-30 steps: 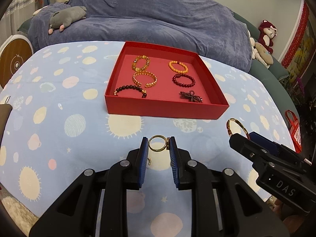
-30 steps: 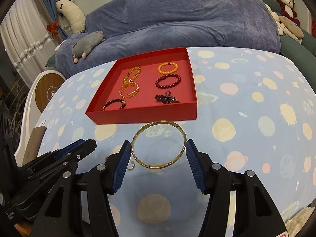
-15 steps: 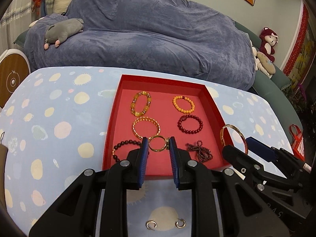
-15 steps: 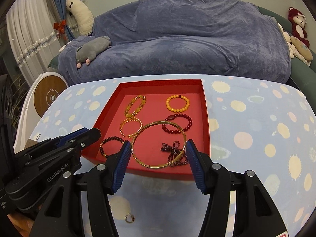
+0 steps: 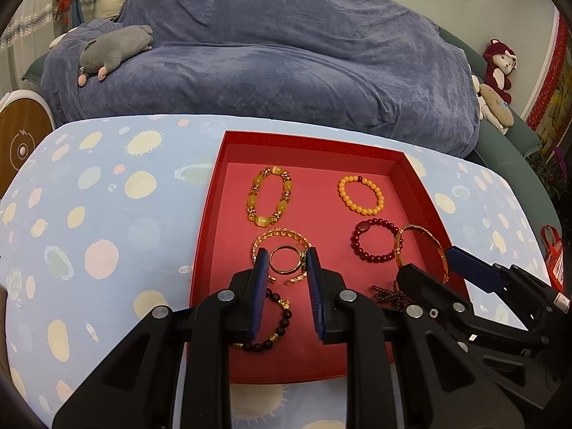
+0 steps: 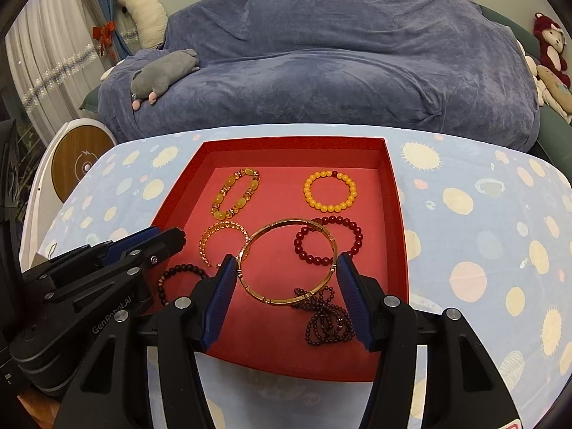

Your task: Organize jewelry

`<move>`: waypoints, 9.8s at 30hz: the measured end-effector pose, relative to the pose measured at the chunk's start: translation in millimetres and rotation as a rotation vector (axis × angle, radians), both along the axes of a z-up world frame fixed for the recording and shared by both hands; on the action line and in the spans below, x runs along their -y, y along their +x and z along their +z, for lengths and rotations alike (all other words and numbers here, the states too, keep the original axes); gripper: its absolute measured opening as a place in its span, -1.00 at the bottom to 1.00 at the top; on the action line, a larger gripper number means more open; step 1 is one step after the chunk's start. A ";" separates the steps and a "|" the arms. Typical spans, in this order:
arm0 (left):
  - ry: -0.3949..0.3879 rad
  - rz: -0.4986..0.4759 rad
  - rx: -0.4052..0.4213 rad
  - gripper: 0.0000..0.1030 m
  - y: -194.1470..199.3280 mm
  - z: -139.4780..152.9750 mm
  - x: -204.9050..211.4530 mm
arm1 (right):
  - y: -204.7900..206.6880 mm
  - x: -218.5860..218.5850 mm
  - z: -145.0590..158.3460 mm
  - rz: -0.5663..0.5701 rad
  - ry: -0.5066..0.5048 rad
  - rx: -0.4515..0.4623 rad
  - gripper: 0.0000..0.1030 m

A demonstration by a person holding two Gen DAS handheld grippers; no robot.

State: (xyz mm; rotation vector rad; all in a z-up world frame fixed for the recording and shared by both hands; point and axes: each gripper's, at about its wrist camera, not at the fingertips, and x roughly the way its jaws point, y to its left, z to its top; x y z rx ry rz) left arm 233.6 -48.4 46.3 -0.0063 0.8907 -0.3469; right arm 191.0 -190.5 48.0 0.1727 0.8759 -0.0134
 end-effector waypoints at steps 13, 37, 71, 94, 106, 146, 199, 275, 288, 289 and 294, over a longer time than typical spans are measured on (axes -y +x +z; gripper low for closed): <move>0.005 0.004 -0.030 -0.59 11.0 -12.3 0.1 | 13.9 0.9 -15.3 -0.006 0.011 -0.035 0.08; 0.012 0.029 -0.037 -0.34 10.6 -14.9 -4.7 | 9.5 0.7 -12.5 -0.020 0.014 -0.030 0.09; 0.068 0.082 -0.082 -0.18 -114.4 -29.1 -59.6 | -125.0 -41.3 -32.2 0.022 0.013 -0.122 0.09; 0.081 0.121 -0.140 -0.17 -141.4 -54.8 -85.4 | -120.1 -74.0 -63.3 0.096 -0.040 -0.180 -0.42; 0.080 0.098 -0.143 -0.17 -142.4 -55.5 -75.9 | -125.3 -70.4 -63.9 0.094 -0.057 -0.170 -0.69; 0.087 -0.035 -0.111 -0.68 -146.3 -53.9 -20.5 | -148.7 -35.0 -49.7 -0.012 0.038 -0.159 -0.69; 0.080 -0.051 -0.056 -0.68 36.4 -21.8 60.5 | 41.6 37.9 -22.1 -0.023 -0.003 -0.051 -0.69; 0.162 0.078 -0.033 -0.22 -73.6 2.9 9.1 | -73.7 -6.0 6.5 -0.090 -0.054 -0.049 -0.15; 0.203 0.124 -0.025 0.35 -73.7 0.8 3.9 | -81.6 6.8 2.8 -0.158 -0.084 -0.052 0.29; 0.206 0.129 -0.027 0.42 -73.5 0.4 3.1 | -81.9 7.9 2.4 -0.164 -0.086 -0.054 0.35; 0.222 0.150 -0.027 0.60 -72.1 -1.5 0.7 | -82.6 12.0 -0.1 -0.173 -0.097 -0.058 0.55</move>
